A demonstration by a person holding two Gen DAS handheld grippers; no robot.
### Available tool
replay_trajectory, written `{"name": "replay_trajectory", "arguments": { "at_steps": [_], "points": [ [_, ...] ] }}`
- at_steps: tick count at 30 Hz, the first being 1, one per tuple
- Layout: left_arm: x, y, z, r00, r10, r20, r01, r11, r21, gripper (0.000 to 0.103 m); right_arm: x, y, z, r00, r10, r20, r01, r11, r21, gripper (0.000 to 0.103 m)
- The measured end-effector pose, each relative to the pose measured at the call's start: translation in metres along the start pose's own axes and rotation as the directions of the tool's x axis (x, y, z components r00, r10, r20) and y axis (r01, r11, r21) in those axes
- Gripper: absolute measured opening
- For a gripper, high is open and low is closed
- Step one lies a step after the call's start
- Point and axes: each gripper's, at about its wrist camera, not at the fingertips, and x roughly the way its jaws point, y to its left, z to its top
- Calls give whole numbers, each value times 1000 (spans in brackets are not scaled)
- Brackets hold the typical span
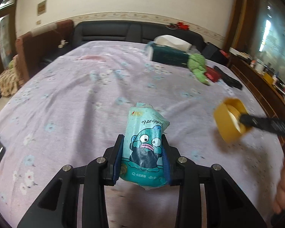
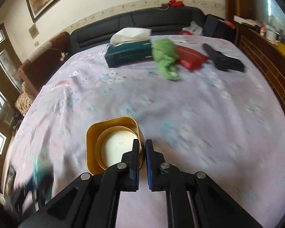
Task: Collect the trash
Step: 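Lift the teal pack with the left tool while the right tool lifts the yellow container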
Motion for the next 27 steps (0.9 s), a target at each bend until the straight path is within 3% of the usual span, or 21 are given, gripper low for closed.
{"name": "replay_trajectory", "arguments": {
  "at_steps": [7,13,27],
  "points": [
    [-20,-32,-15,1000,-11,6,11,996,84,34,-71,-45,-71,999,2,53,-3,1000,17,6],
    [-57,-68,-42,999,-17,33,13,990,138,34,-108,-61,-113,993,-8,117,8,1000,0,6],
    [-89,-120,-80,998,-29,55,15,970,241,34,-138,-91,-157,987,7,161,-17,998,59,7]
  ]
}}
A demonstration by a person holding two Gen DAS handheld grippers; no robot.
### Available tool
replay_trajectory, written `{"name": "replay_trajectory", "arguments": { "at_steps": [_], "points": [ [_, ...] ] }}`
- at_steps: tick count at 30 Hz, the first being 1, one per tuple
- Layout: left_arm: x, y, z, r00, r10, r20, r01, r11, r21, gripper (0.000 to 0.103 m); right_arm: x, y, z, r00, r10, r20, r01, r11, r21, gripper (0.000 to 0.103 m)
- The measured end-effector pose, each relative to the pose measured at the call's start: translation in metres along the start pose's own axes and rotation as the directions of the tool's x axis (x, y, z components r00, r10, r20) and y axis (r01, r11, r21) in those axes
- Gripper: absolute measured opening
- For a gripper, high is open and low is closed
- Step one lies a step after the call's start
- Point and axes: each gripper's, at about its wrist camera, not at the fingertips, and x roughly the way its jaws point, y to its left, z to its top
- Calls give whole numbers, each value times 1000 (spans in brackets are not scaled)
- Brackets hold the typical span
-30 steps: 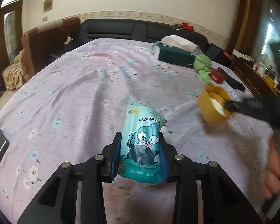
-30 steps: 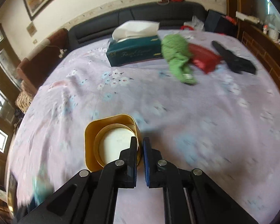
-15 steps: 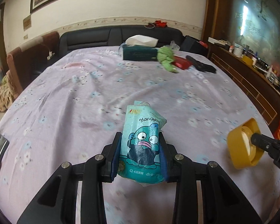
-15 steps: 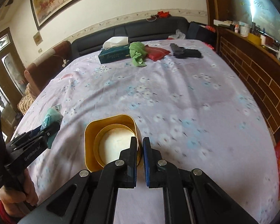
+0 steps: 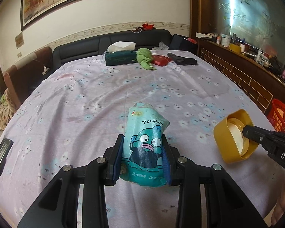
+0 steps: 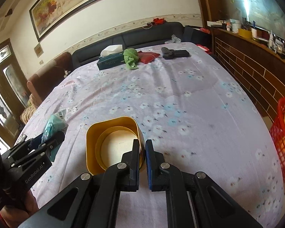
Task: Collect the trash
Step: 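Lift the teal pack with the left tool while the right tool lifts the yellow container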
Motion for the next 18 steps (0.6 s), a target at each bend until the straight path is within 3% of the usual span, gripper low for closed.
{"name": "replay_trajectory", "arguments": {
  "at_steps": [18],
  "points": [
    [-27,-41,-21,999,17,29,-19,998,68,34,-37,-23,-27,999,-14,48,12,999,47,7]
  ]
}}
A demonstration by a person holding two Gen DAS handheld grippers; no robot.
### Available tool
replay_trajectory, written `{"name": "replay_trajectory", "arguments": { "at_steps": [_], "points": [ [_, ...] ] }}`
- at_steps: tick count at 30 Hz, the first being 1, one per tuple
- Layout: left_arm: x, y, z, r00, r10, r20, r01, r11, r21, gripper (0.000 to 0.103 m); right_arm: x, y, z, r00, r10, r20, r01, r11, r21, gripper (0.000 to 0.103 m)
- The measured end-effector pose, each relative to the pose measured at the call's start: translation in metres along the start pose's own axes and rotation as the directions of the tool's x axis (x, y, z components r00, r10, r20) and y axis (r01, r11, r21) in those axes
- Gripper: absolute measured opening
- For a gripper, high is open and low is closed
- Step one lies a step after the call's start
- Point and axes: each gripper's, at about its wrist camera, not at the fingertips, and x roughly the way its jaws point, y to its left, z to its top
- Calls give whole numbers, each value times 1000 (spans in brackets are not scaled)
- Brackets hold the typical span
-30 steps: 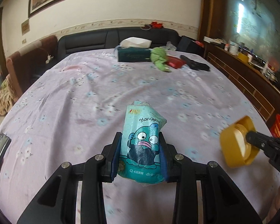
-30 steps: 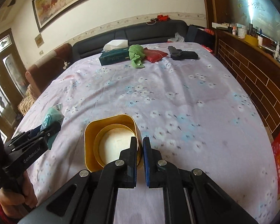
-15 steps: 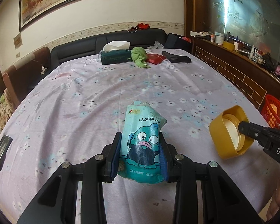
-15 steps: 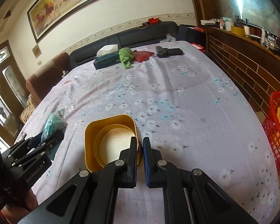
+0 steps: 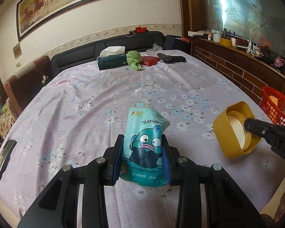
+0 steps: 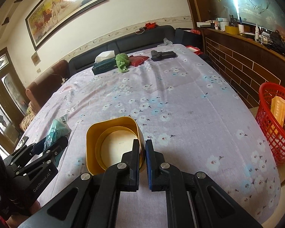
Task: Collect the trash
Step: 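Lift the teal pack with the left tool while the right tool lifts the yellow container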
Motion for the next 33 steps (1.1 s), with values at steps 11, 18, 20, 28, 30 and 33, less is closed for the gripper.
{"name": "replay_trajectory", "arguments": {
  "at_steps": [11,18,20,28,30,33],
  "points": [
    [-4,-18,2,1000,-3,10,2,999,43,34,-18,-12,-2,999,-5,42,4,1000,21,7],
    [2,-26,4,1000,-11,-1,11,998,56,34,-15,-25,-1,999,-9,36,7,999,43,7],
    [4,-27,5,1000,-12,-4,13,998,58,34,-13,-28,-1,999,-8,32,6,999,50,7],
    [9,-31,6,1000,-17,-13,17,998,65,34,-11,-37,-1,1000,-6,27,4,998,68,7],
    [10,-33,7,1000,-18,-13,19,997,69,34,-10,-39,0,1000,-9,27,7,997,71,7],
    [11,-37,8,1000,-23,-14,24,997,74,34,-11,-43,0,1000,-10,29,8,997,79,7]
  ]
}}
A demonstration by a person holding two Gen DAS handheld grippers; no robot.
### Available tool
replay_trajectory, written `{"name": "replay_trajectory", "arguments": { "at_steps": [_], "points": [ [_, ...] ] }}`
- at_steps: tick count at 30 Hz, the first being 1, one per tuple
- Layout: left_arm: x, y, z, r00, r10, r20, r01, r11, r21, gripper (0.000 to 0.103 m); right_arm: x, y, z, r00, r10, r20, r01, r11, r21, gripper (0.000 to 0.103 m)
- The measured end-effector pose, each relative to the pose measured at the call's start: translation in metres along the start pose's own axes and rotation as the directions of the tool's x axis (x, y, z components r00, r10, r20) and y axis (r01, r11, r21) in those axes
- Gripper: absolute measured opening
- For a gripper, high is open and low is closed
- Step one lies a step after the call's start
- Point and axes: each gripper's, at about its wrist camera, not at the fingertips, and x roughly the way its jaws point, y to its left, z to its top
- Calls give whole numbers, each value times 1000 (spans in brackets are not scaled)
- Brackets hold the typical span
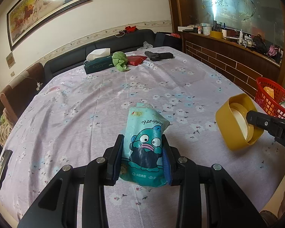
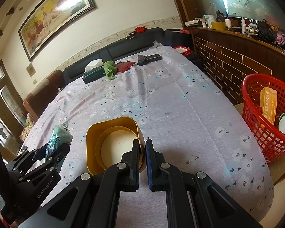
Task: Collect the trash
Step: 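Lift the teal pack with the left tool while the right tool lifts the yellow container, then carry the teal pack and yellow container over the red basket and open both tools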
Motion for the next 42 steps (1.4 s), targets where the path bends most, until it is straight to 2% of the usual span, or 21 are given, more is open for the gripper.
{"name": "replay_trajectory", "arguments": {
  "at_steps": [6,12,17,21,25,31,37,42],
  "points": [
    [1,-12,8,1000,-27,4,27,1000,14,34,-4,-9,2,1000,-10,10,10,1000,14,7],
    [0,-35,21,996,-91,11,91,995,43,34,-15,-28,6,999,-35,35,33,998,46,7],
    [-3,-62,35,985,-170,12,169,983,75,35,-36,-62,14,993,-85,80,76,991,111,7],
    [-7,-86,46,978,-208,27,203,973,114,35,-57,-93,17,985,-131,115,111,979,168,7],
    [-9,-110,58,959,-283,13,279,951,134,35,-74,-123,19,974,-178,142,143,964,224,7],
    [-10,-152,79,902,-431,-20,428,891,152,35,-104,-172,20,948,-267,173,204,927,315,7],
    [-6,-195,93,856,-514,-61,516,840,169,35,-129,-209,21,918,-347,191,261,893,368,7],
    [-6,-226,103,833,-548,-75,552,813,187,35,-142,-232,24,902,-386,194,289,873,393,7]
  ]
}}
